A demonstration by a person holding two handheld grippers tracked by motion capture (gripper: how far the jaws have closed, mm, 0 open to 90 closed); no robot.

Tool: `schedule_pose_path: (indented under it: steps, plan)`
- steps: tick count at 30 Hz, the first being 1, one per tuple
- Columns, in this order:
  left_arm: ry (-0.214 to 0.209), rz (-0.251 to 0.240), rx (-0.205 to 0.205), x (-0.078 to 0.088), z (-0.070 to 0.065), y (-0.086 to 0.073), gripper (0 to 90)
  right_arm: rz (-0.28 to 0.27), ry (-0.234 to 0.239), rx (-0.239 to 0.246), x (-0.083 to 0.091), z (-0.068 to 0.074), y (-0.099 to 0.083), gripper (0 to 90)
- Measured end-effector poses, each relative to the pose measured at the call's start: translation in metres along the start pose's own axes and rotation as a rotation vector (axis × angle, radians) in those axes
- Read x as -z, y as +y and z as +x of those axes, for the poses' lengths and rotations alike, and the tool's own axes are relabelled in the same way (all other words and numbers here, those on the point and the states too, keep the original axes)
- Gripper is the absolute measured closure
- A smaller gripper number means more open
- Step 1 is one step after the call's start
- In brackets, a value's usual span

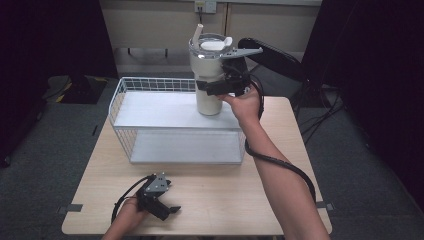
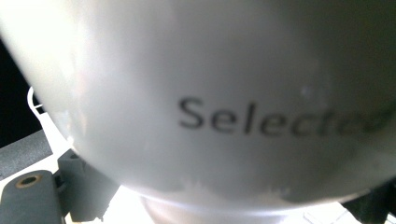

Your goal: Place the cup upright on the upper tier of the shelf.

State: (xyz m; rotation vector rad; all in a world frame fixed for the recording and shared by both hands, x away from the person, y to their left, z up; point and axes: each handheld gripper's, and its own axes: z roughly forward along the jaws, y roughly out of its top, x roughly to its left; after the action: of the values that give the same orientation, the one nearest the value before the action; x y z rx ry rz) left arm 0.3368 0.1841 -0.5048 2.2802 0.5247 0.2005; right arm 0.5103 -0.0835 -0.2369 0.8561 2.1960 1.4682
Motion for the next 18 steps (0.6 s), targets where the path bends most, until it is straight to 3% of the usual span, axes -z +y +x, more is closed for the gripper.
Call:
schedule_pose_path:
  steps: [18]
  plan:
    - [0.003, 0.001, 0.000, 0.000, 0.000, 0.000, 3.7, -0.024, 0.014, -0.033, 0.000, -0.005, -0.011, 8.9]
